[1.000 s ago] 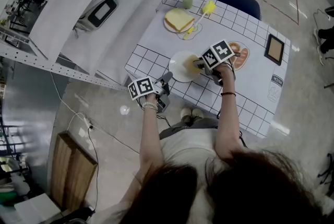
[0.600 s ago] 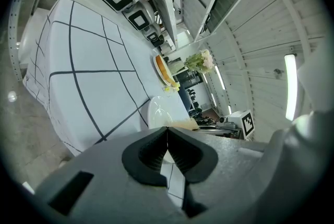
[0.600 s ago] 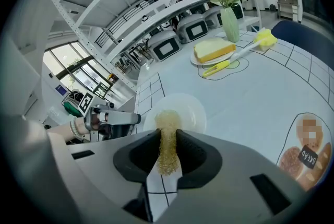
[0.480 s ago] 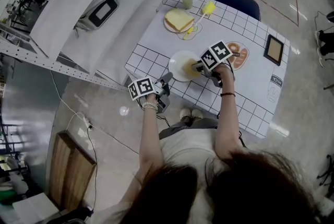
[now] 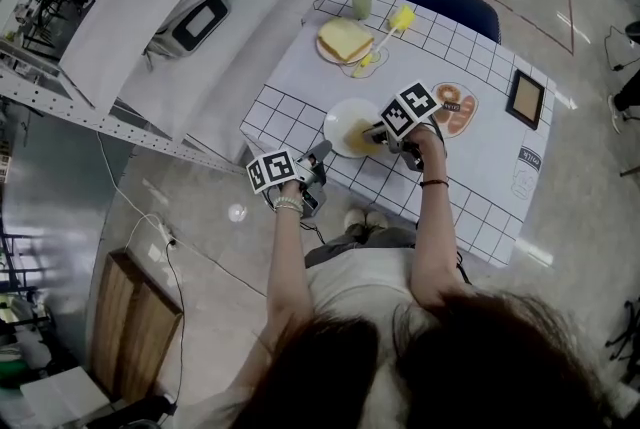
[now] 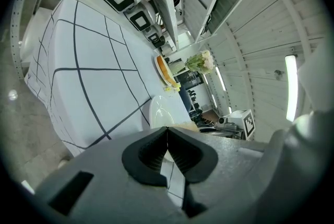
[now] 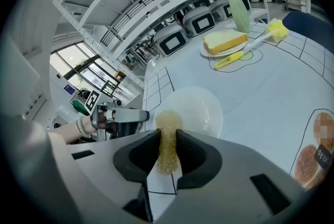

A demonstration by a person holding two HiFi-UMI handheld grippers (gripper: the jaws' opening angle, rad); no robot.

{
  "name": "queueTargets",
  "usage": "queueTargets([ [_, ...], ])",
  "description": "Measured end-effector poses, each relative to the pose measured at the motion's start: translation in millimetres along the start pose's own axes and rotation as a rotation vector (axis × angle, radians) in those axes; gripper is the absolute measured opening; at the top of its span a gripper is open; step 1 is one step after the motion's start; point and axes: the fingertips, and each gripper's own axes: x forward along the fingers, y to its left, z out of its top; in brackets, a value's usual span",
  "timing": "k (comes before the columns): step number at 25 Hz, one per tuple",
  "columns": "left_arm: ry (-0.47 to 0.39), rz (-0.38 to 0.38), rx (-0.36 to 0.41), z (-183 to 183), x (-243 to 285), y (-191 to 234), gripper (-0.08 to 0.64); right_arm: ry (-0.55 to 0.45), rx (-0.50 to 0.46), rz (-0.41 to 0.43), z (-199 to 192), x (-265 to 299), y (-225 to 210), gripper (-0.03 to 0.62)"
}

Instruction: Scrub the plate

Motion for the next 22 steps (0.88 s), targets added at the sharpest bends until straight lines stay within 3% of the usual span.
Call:
queueTargets([
  [22,-0.001,0.007,-0.018,2,-2,7,0.011,0.023,0.005,0.119,11,29,22,0.08],
])
